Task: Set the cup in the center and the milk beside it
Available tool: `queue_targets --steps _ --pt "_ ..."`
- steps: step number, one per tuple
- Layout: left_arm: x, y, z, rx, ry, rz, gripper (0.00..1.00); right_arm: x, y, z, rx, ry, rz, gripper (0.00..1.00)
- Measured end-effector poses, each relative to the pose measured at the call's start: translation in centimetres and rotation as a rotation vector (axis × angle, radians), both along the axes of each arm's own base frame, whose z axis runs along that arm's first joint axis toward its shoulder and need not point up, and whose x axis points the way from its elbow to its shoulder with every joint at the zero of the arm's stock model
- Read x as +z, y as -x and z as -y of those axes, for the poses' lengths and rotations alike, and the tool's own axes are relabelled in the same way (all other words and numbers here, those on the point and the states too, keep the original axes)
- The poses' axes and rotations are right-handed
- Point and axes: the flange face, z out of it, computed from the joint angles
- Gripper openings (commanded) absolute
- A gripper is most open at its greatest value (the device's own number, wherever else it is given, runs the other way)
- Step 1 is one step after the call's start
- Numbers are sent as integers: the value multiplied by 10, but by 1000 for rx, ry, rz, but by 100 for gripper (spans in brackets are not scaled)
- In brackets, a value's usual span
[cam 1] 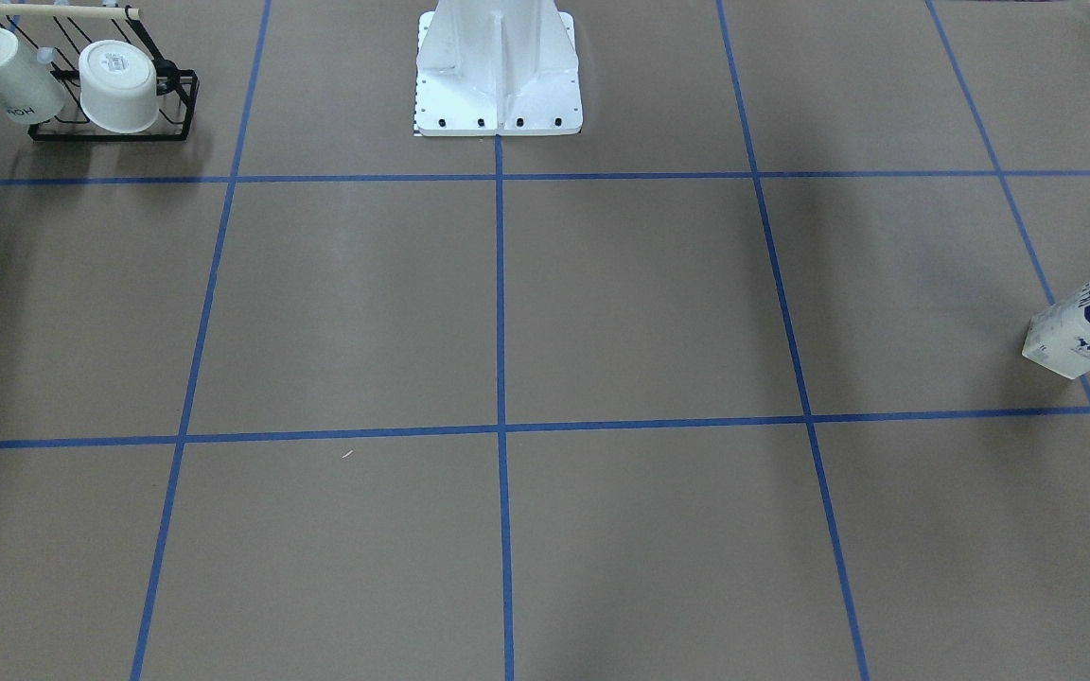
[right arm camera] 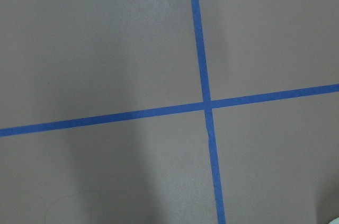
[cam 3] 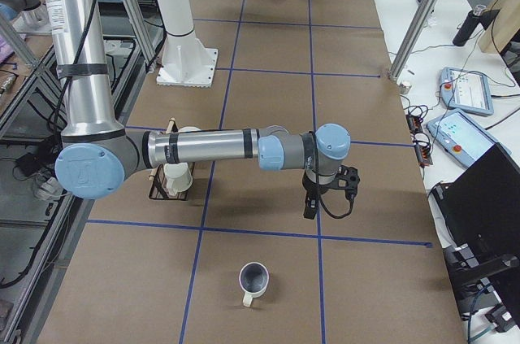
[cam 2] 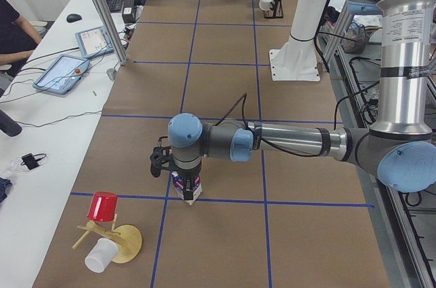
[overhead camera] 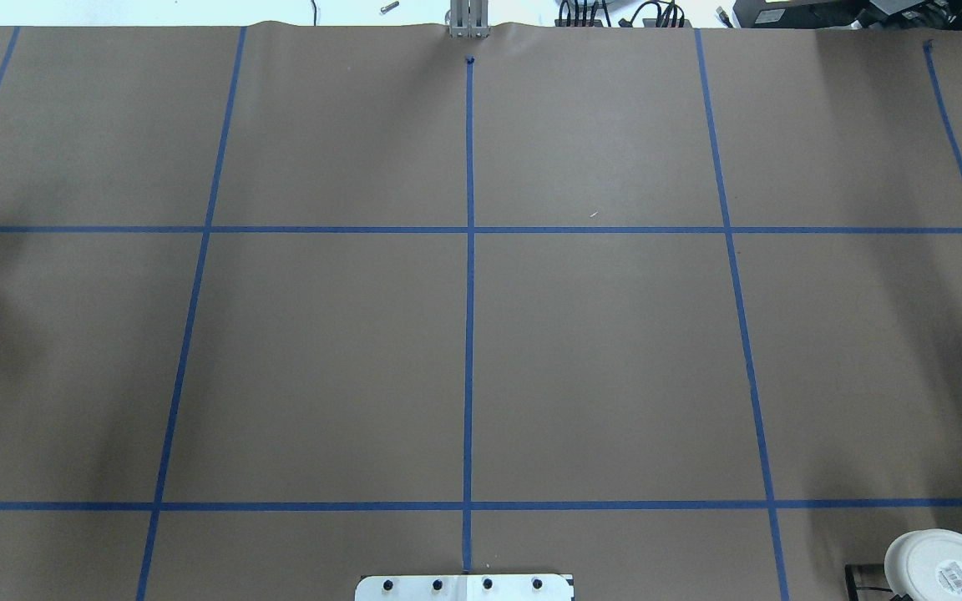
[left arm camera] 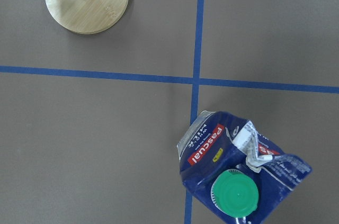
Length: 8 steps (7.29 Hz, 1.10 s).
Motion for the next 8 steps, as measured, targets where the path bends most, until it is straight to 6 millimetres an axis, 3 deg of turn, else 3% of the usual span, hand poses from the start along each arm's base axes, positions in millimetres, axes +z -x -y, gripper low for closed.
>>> queue_targets --steps 8 --pt "-17 13 -4 -36 -24 -2 99 -5 -4 -6 -23 -41 -3 100"
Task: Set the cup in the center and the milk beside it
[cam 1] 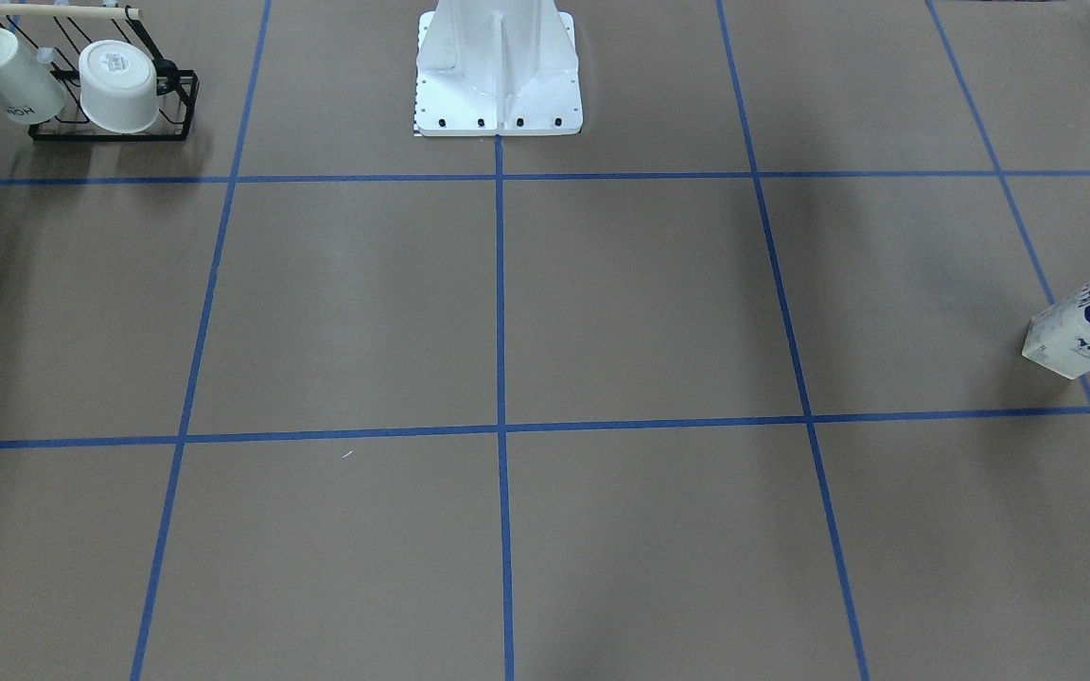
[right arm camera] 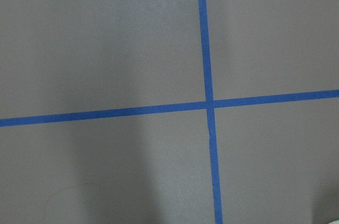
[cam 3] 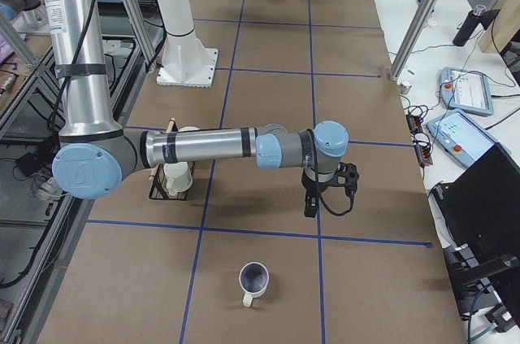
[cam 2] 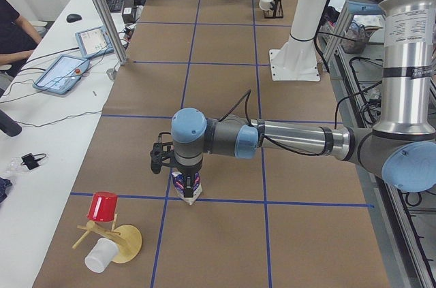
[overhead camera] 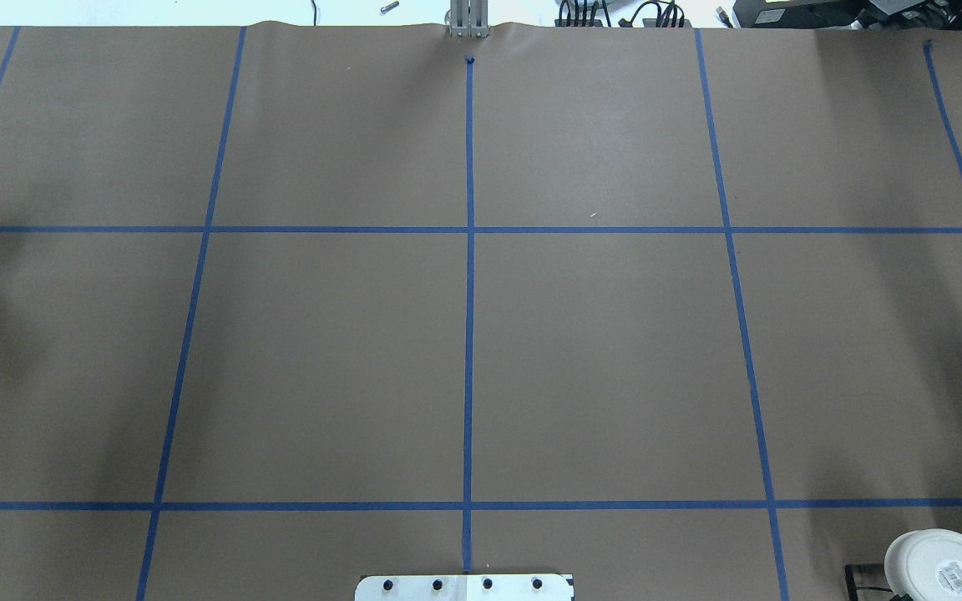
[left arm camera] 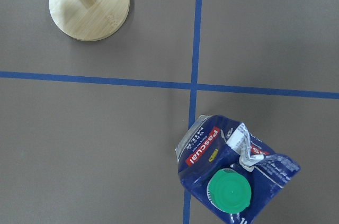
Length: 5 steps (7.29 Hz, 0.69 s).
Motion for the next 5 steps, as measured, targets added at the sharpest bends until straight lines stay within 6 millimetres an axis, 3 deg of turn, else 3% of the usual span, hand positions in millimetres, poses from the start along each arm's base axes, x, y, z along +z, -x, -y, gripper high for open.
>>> queue_targets --steps 4,5 --pt "-12 1 2 3 -33 4 99 15 -8 -9 -26 -23 -50 100" --pt "-14 1 0 3 -38 2 99 18 -21 -11 -30 -41 -52 100"
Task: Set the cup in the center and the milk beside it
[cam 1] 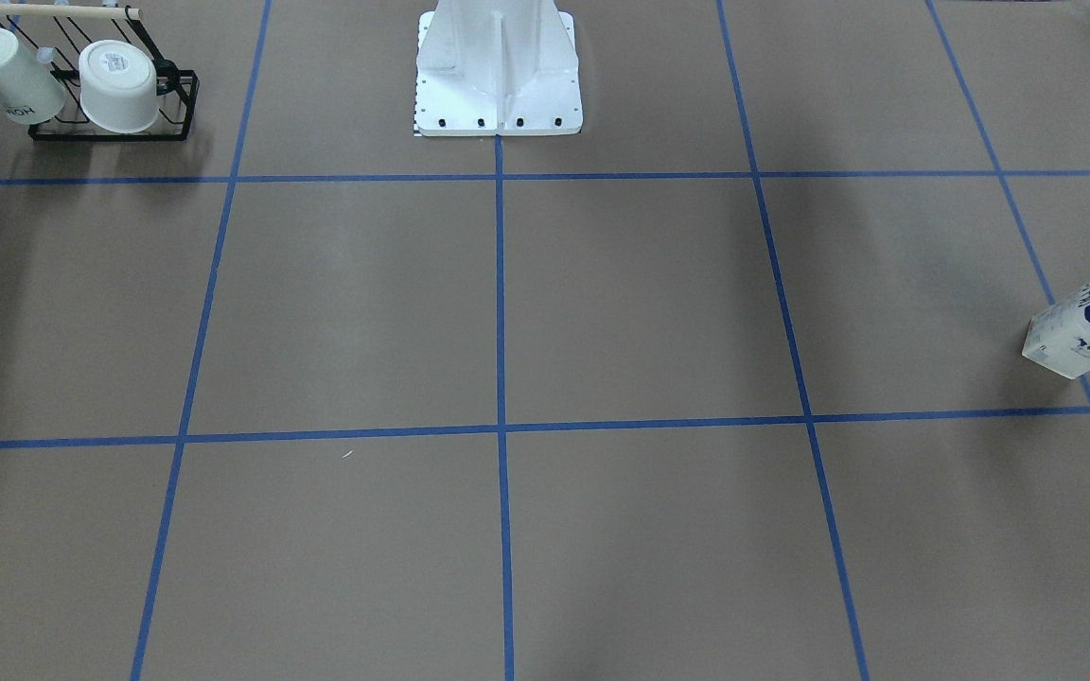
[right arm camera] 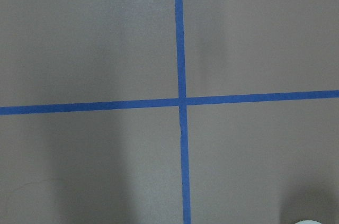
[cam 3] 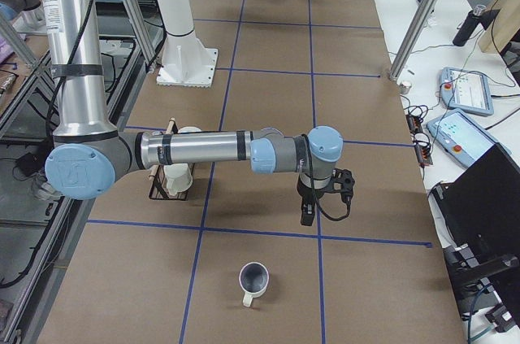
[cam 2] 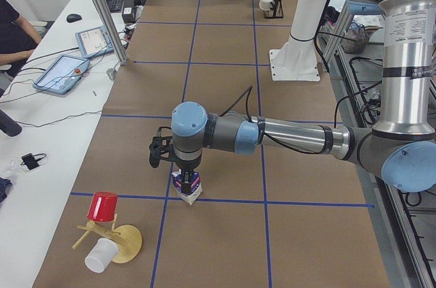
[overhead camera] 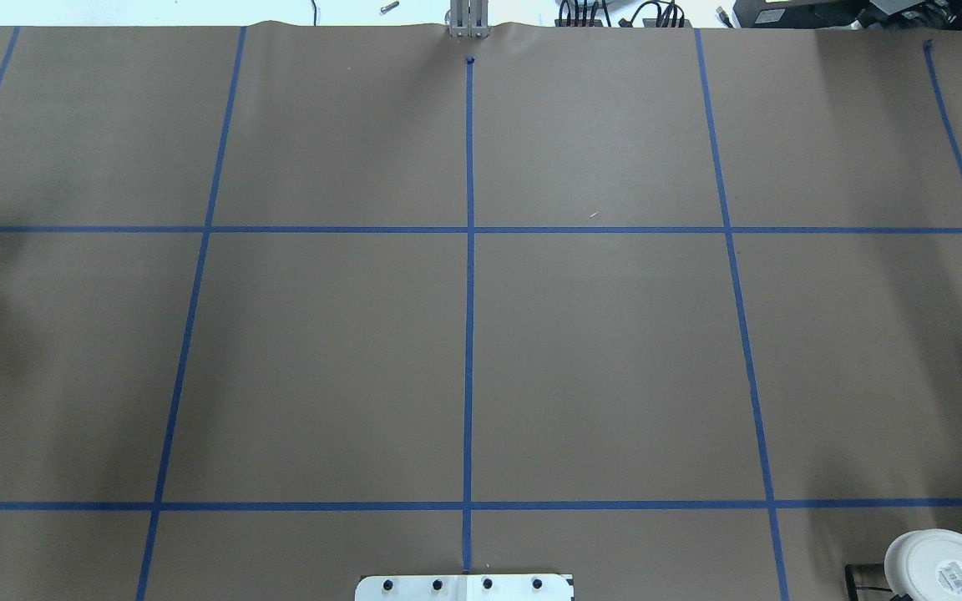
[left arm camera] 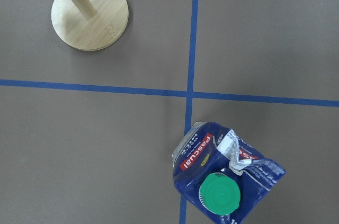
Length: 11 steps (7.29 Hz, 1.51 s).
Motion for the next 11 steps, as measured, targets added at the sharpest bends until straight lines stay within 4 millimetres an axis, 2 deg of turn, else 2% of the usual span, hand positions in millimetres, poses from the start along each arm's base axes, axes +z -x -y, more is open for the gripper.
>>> queue_targets --steps 1,4,6,9,11 --pt "-3 0 -2 1 -5 -5 99 9 -21 -8 -25 -34 -2 100" --pt "-16 4 -6 -9 -31 -10 99 84 -72 -62 -105 -41 5 100" --pt "-19 6 -14 -15 -38 -11 99 128 -102 -92 -86 4 20 100" --pt "-24 7 -15 -17 -44 -11 99 198 -107 -112 -81 -21 11 100" --pt "-24 7 -16 -18 -45 -11 99 215 -106 -117 -77 -43 13 100"
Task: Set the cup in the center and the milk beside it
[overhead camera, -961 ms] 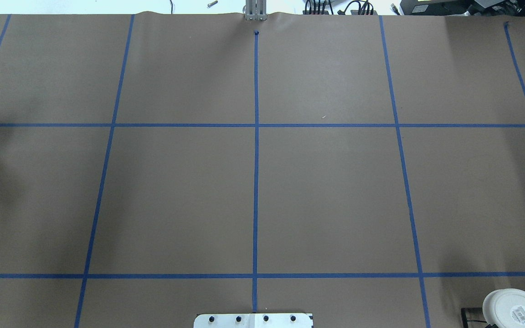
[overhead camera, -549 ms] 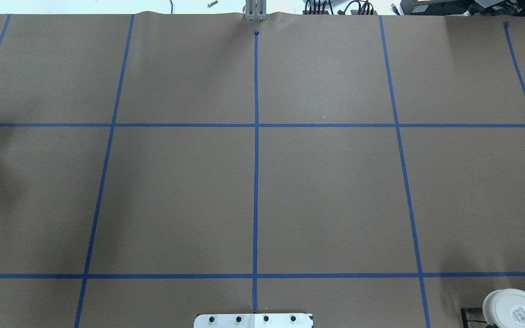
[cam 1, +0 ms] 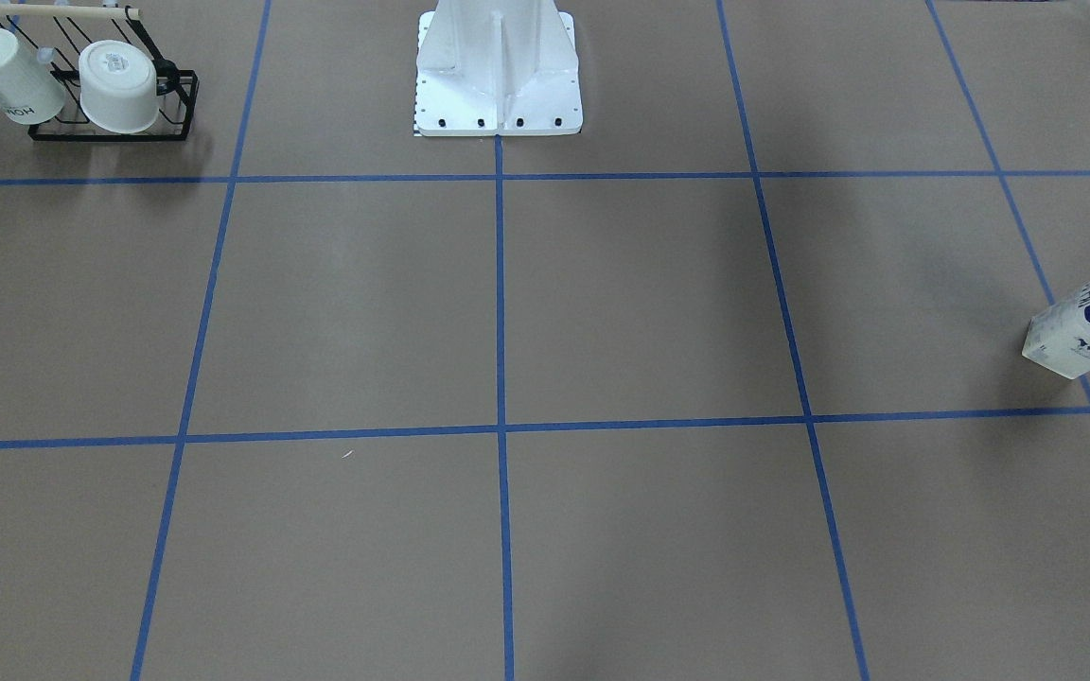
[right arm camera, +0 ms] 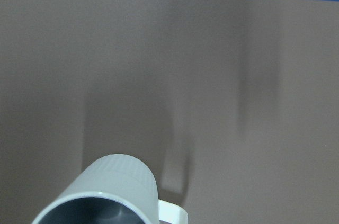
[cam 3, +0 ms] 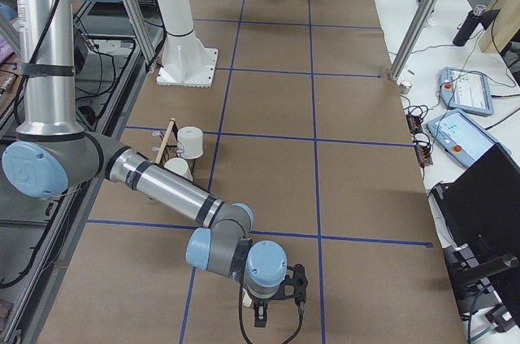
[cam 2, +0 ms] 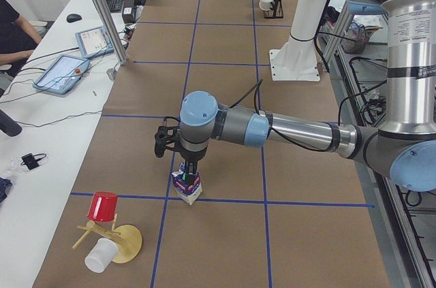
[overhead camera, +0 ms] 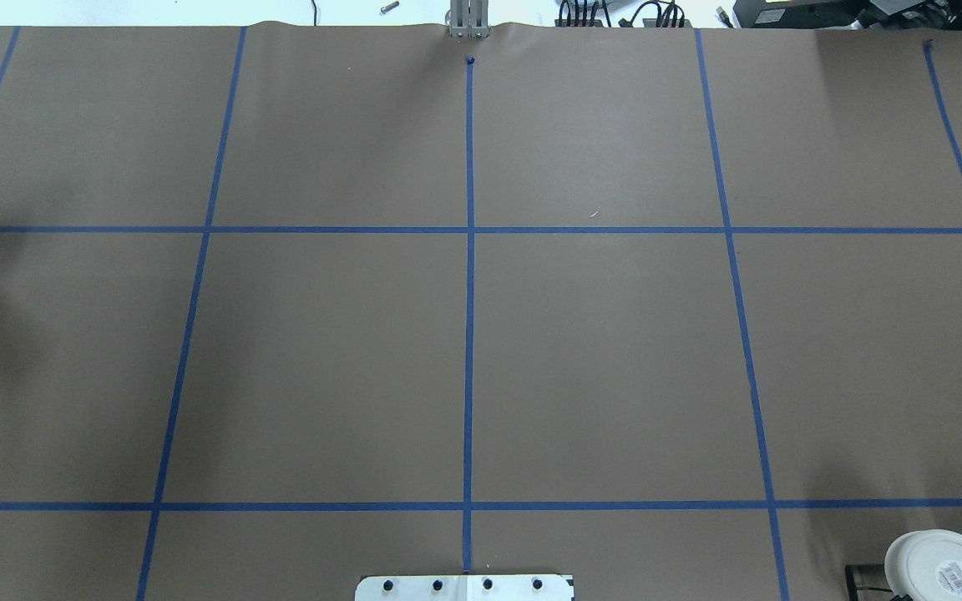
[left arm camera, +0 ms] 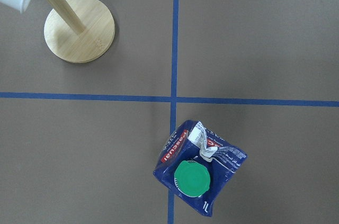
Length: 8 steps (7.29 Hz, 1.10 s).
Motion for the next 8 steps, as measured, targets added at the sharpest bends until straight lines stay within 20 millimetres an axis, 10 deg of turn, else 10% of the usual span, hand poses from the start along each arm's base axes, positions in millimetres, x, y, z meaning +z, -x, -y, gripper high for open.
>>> queue_targets --steps 5,7,8 --pt "3 0 0 0 6 0 99 11 6 -8 6 13 52 93" --pt "3 0 0 0 6 0 99 13 8 -11 7 18 73 7" --pt "2 0 0 0 5 0 99 13 9 -12 6 17 81 0"
